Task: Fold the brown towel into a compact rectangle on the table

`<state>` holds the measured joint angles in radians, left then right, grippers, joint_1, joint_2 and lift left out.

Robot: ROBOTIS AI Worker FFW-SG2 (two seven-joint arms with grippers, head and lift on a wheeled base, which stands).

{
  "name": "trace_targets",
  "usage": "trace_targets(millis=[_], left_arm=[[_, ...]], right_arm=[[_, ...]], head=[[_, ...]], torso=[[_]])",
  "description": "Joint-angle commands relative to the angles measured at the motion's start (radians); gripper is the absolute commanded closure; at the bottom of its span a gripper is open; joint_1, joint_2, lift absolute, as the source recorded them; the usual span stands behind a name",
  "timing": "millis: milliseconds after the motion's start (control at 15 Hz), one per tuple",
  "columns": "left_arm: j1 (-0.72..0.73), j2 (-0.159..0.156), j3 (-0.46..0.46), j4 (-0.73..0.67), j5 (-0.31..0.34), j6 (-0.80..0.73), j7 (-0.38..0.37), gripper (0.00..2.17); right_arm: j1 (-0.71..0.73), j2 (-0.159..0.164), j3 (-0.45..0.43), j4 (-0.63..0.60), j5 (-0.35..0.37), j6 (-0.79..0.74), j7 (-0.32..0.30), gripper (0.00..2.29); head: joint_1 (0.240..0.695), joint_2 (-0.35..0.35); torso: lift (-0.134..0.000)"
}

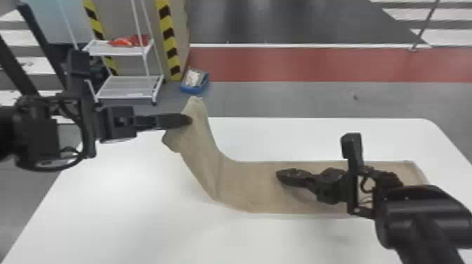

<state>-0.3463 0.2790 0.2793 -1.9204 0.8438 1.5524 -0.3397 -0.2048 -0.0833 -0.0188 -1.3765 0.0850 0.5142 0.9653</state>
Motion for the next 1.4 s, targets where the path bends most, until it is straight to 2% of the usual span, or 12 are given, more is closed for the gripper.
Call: trace_targets(millis=[0,133,333,533,733,933,1067,1133,1267,1333], left_arm=[[-0.005,0.005,0.006,-0.003,0.035,0.005,0.021,1.38],[-0.007,0.009,0.005,-0.016,0.040,0.019,0.024,1.38],[-0.010,0.011,0.006,-0.020,0.047,0.019,0.024,1.38],[-0.011,0.019,0.006,-0.020,0.052,0.019,0.025,1.38],[-0.013,0.022,0.006,-0.020,0.054,0.019,0.031,1.38],[-0.007,0.020,-0.002,-0.020,0.046,0.019,0.041,1.38],[-0.010,0.011,-0.011,-0.020,0.041,0.019,0.053,1.38],[-0.008,0.008,-0.019,-0.020,0.041,0.019,0.059,1.38],[-0.007,-0.015,-0.048,-0.023,0.040,0.019,0.084,1.38],[-0.003,-0.029,-0.063,-0.032,0.035,0.019,0.097,1.38]], right_arm=[[-0.031,0.023,0.069,0.063,-0.001,-0.018,-0.020,1.29],[-0.064,0.050,0.106,0.134,-0.005,-0.052,-0.034,1.29],[-0.079,0.083,0.154,0.163,-0.007,-0.076,-0.059,1.29],[-0.090,0.084,0.174,0.182,-0.021,-0.082,-0.068,1.29],[-0.079,0.084,0.186,0.183,-0.067,-0.125,-0.088,1.29],[-0.022,0.084,0.117,0.085,-0.094,-0.125,-0.091,1.29],[0.030,0.084,0.048,-0.029,-0.111,-0.116,-0.083,1.03],[0.050,0.065,0.030,-0.069,-0.136,-0.116,-0.083,1.01],[0.090,0.000,-0.055,-0.153,-0.168,-0.085,-0.086,1.01],[0.111,-0.029,-0.095,-0.187,-0.168,-0.076,-0.091,0.92]], head=[[0.695,0.062],[0.695,0.092],[0.695,0.140],[0.695,0.166],[0.695,0.181],[0.695,0.187],[0.695,0.176],[0.695,0.169],[0.695,0.126],[0.695,0.104]], torso=[[-0.124],[-0.124],[-0.124],[-0.124],[-0.124],[-0.124],[-0.124],[-0.124],[-0.124],[-0.124]])
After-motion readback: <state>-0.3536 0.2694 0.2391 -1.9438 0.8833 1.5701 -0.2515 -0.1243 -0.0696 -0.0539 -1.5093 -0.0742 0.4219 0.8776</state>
